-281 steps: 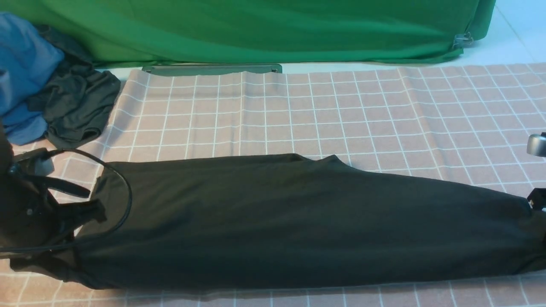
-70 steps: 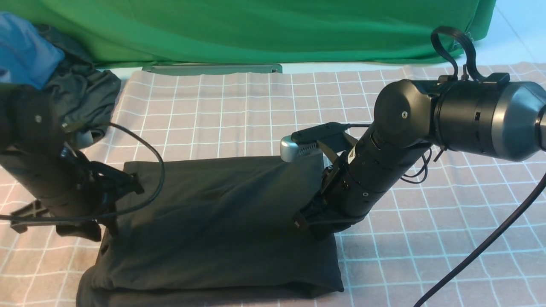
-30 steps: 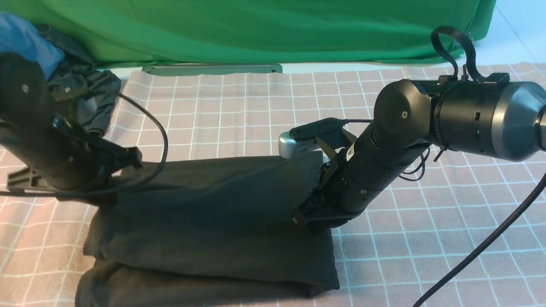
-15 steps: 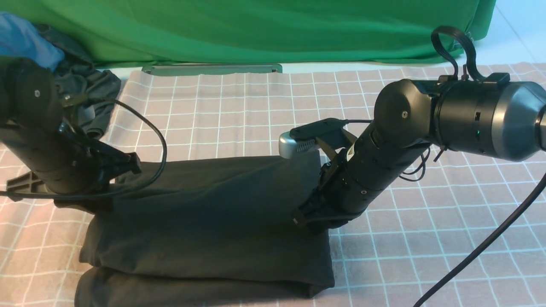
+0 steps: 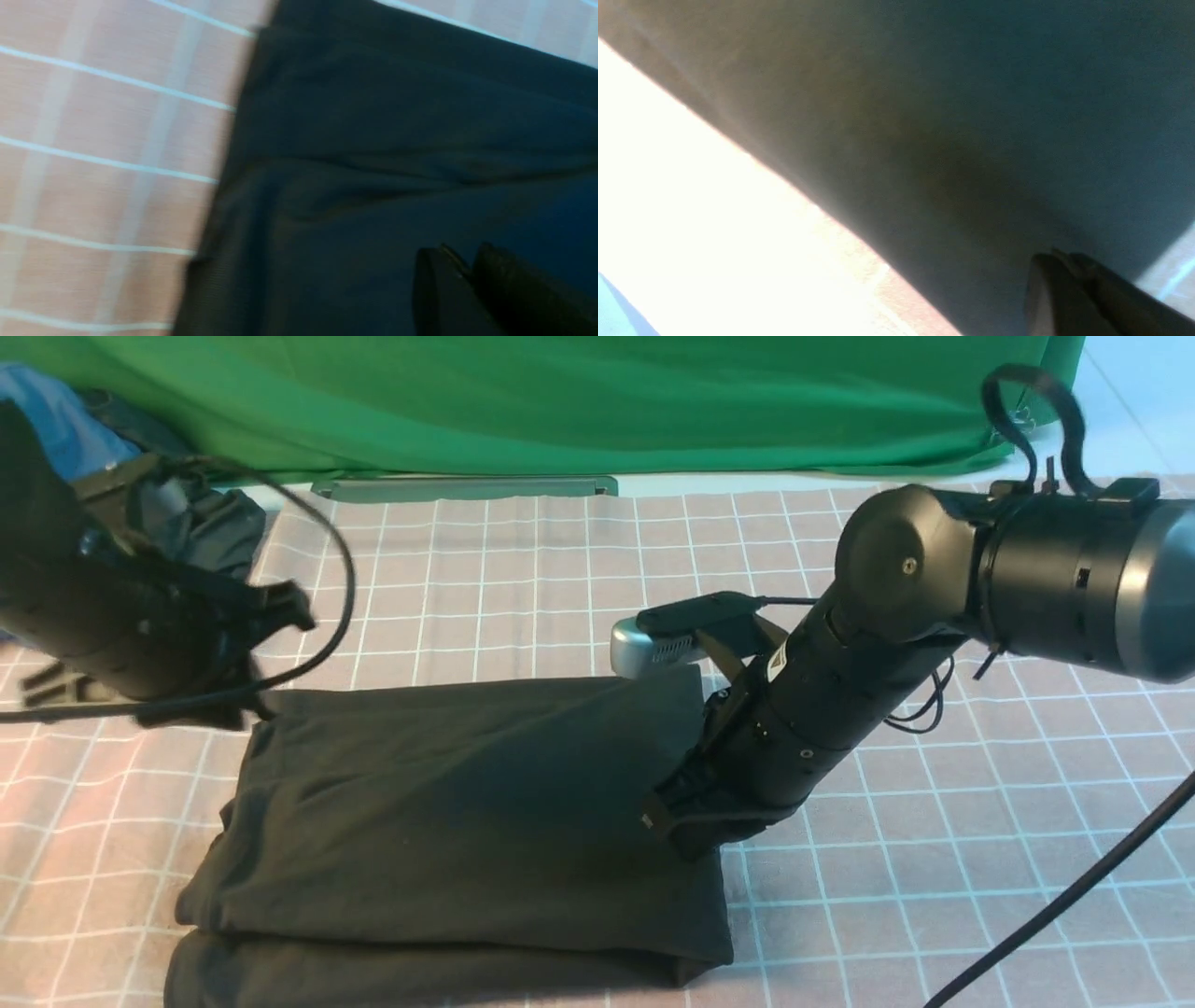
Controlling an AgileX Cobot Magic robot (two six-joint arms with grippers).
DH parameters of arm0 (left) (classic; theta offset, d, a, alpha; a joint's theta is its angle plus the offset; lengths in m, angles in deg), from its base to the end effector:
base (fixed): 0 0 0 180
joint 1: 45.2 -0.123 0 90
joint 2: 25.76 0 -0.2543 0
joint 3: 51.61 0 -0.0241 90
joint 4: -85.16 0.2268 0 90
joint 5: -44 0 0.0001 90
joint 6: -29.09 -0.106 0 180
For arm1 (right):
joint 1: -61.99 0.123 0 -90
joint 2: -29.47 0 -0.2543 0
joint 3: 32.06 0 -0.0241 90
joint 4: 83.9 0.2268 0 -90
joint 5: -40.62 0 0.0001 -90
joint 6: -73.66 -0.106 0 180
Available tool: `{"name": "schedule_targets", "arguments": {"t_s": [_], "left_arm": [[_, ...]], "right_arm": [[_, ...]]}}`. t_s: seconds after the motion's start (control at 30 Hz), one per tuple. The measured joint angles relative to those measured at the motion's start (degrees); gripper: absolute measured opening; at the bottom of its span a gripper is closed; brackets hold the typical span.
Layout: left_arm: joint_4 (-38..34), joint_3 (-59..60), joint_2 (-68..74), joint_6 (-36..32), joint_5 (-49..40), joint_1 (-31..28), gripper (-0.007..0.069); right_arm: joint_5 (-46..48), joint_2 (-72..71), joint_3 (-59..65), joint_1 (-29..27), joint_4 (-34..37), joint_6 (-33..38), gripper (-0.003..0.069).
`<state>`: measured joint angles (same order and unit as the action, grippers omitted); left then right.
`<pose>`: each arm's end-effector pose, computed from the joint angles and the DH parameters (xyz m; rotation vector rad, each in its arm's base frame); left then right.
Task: Fold a long-sleeved shirt over a pink coffee tablecloth.
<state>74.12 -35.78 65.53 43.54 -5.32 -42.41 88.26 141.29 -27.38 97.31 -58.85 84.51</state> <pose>0.2712 -0.0286 0.2377 -0.4085 2.7136 -0.3199 0.2586 0.2239 0.1841 -0.7901 2.7816 0.6033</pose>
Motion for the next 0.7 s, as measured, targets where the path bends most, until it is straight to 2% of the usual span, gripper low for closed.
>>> {"name": "schedule_targets", "arguments": {"t_s": [0.13, 0.27, 0.4, 0.7], "left_arm": [[-6.36, 4.27, 1.75, -3.91, 3.37, 0.05, 0.0011], [-6.58, 8.56, 5.30, -4.59, 6.57, 0.05, 0.0011], [-5.28, 12.29, 8.09, -4.42, 7.60, 0.05, 0.0011], [-3.62, 13.93, 5.94, -2.62, 9.58, 0.05, 0.0013]], "right_arm": [[-0.51, 1.60, 0.00, 2.34, 0.36, 0.13, 0.0038], [-0.33, 4.92, 0.00, 3.51, 0.30, -0.29, 0.0038], [0.55, 7.27, 1.22, 3.51, -2.76, -3.82, 0.0040], [3.05, 3.86, 2.94, 3.45, -5.15, -5.23, 0.0042]]}}
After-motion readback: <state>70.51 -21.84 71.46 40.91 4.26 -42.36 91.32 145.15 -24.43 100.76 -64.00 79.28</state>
